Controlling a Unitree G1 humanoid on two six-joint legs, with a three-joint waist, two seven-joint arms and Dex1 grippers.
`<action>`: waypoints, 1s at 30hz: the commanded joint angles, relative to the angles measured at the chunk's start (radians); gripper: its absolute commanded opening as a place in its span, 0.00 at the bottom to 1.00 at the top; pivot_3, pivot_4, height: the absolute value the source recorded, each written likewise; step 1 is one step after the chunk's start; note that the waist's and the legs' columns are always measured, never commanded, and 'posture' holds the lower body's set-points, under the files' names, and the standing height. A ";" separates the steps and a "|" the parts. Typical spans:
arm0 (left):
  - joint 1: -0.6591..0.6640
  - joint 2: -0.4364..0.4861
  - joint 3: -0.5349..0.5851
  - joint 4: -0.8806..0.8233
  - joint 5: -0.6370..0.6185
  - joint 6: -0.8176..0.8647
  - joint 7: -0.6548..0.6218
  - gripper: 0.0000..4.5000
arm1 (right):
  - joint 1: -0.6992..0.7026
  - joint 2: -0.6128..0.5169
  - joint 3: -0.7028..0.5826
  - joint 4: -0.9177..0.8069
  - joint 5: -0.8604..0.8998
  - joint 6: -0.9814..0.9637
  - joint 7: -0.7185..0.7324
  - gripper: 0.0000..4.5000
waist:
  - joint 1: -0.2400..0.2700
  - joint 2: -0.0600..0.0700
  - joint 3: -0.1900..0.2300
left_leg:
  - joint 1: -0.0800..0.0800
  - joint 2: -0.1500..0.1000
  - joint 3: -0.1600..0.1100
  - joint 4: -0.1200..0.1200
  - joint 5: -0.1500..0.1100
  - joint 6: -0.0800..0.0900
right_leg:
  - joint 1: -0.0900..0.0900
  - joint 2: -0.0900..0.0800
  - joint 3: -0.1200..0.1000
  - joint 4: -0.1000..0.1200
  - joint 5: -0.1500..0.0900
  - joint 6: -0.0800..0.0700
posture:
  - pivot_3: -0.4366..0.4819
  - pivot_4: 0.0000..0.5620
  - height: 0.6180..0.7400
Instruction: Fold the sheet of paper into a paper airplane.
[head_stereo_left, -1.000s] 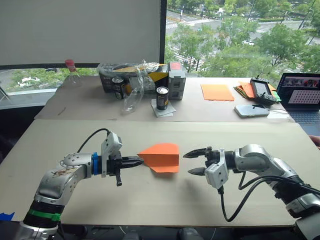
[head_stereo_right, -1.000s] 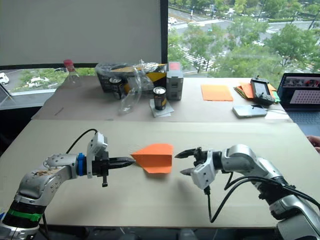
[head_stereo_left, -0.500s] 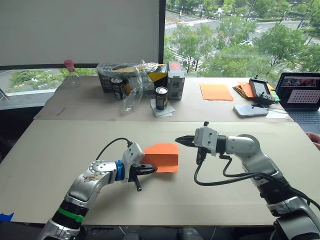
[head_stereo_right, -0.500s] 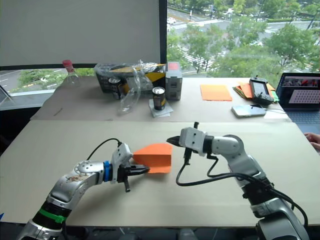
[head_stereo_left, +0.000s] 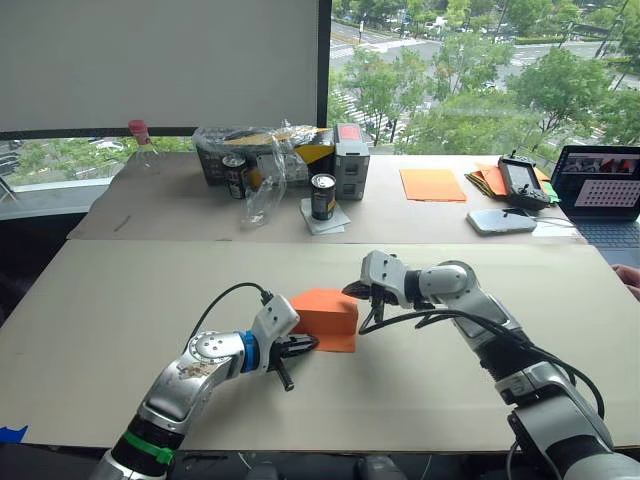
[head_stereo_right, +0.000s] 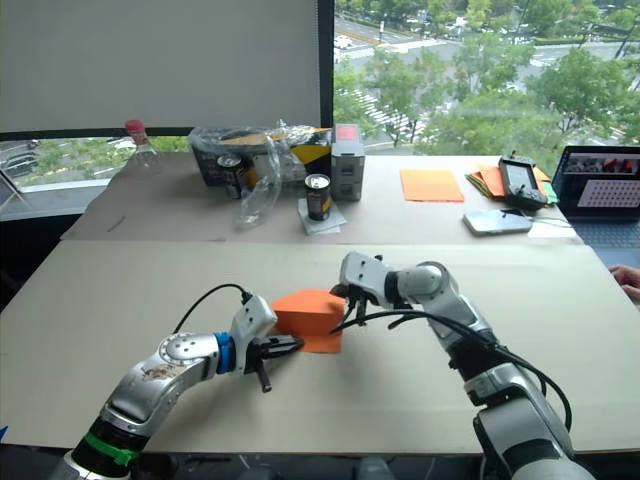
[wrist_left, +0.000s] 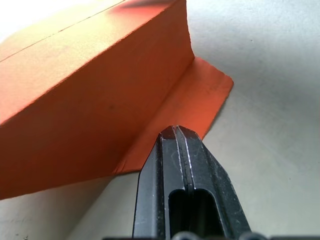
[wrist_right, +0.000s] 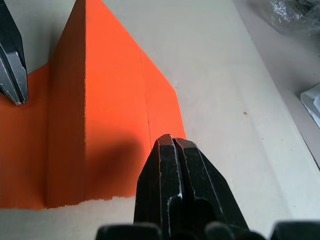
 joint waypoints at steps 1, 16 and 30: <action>0.020 -0.001 -0.003 -0.017 0.002 0.030 0.018 0.00 | 0.003 0.006 -0.007 -0.061 0.025 0.029 0.056 0.01 | 0.000 0.000 0.000 | 0.000 0.000 0.000 0.000 0.000 0.000 | 0.000 0.000 0.000 0.000 0.000 0.000 | 0.48 0.27 0.93; -0.011 -0.021 0.069 -0.109 -0.101 0.089 0.005 0.00 | 0.197 -0.021 -0.032 -0.316 0.061 0.175 0.075 0.01 | 0.003 -0.001 -0.001 | 0.000 0.000 0.000 0.000 0.000 0.000 | 0.000 0.000 0.000 0.000 0.000 0.000 | 0.48 0.27 0.93; -0.013 0.158 0.277 -0.363 -0.500 0.374 -0.094 0.00 | 0.269 0.019 0.003 -0.320 0.016 0.153 0.014 0.01 | -0.002 -0.001 -0.001 | 0.001 0.001 0.000 0.000 0.000 0.000 | 0.000 0.000 0.000 0.001 0.000 0.000 | 0.48 0.27 0.93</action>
